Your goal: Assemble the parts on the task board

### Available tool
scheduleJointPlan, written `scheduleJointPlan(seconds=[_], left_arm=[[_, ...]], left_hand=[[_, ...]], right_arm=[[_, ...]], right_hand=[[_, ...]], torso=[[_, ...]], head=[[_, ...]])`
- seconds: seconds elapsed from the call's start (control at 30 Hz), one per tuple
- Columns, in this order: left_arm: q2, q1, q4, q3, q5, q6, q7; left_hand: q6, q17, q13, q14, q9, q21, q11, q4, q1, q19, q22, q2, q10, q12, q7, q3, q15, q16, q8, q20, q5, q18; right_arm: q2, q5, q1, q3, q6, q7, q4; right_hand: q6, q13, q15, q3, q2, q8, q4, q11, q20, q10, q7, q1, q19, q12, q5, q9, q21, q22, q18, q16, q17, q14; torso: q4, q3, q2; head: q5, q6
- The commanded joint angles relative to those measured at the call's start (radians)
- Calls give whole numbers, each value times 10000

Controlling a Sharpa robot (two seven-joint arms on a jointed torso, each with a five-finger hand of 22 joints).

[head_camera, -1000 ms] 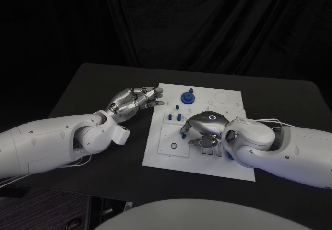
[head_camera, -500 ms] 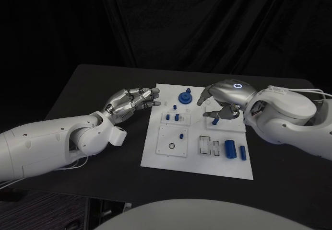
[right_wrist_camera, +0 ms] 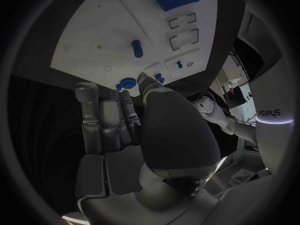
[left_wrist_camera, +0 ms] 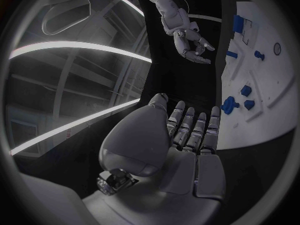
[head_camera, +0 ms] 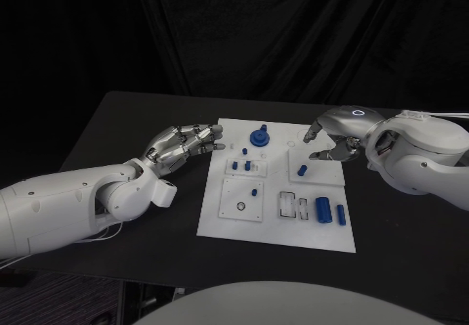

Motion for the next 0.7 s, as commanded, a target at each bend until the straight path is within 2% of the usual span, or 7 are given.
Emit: scheduleJointPlan(seconds=[0.03,0.1,0.27,0.37,0.43,0.6,0.7], left_arm=[[36,-18,-9,7,-57,95,124],[45,-18,-13,7,-57,100,122],[62,-19,-22,7,-57,109,104],[64,-20,-23,7,-57,117,93],[63,-20,-23,7,-57,120,93],[56,-22,-13,7,-57,121,94],[39,-23,0,7,-57,114,91]], left_hand=[[61,13,14,65,10,34,51,-14,65,52,-12,73,16,45,300,65,26,47,54,-13,46,-169],[61,13,14,65,10,34,51,-14,65,52,-12,73,16,45,300,65,26,47,54,-13,46,-169],[60,13,14,69,10,35,53,-14,68,56,-10,77,17,47,302,72,28,54,55,-13,55,-170],[57,12,13,65,9,34,56,-13,71,52,-15,80,17,48,302,78,28,52,55,-13,64,-171],[57,12,13,65,9,34,56,-13,71,52,-15,80,17,48,302,78,28,52,55,-13,64,-171],[61,13,14,66,9,31,61,-11,76,49,-21,92,24,57,304,93,30,59,57,-13,81,-173],[61,13,14,66,9,31,61,-11,76,49,-21,92,24,57,304,93,30,59,57,-13,81,-173]], right_arm=[[-28,119,-99,4,362,-368,-67],[-27,139,-155,4,388,-357,-108],[10,170,-356,3,391,-251,-244],[85,179,-472,3,379,-177,-359],[137,182,-531,3,358,-132,-427],[275,185,-718,3,263,9,-590],[372,186,-828,3,223,88,-687]], right_hand=[[34,-25,-3,4,31,15,17,-20,-4,270,3,-111,175,9,-65,-46,146,796,-43,75,88,149],[37,-37,-11,18,46,15,8,-30,-10,335,-21,-98,209,2,-65,-62,191,809,-50,91,111,174],[49,-74,-26,79,89,18,-25,-45,-23,448,-87,12,236,-37,-61,-99,171,811,-48,86,98,193],[-93,-121,-66,154,128,-30,-58,-90,-59,659,-236,183,291,-72,-19,-184,213,830,-57,99,121,227],[-55,-140,-81,184,154,0,-60,-108,-74,784,-190,232,372,-83,-3,-200,362,870,-83,151,200,287],[-23,-170,-116,266,192,24,-79,-155,-110,1123,-142,354,449,-88,75,-244,439,897,-98,177,235,344],[-30,-212,-131,334,198,21,-103,-165,-129,1217,-126,449,477,-159,202,-275,463,907,-104,180,242,360]], torso=[[1,17,27],[6,28,31],[25,26,33],[9,30,32],[2,33,25],[7,13,3],[7,18,1]], head=[[-47,0],[-59,0],[-67,0],[-52,0],[-41,0],[-30,0],[-18,0]])
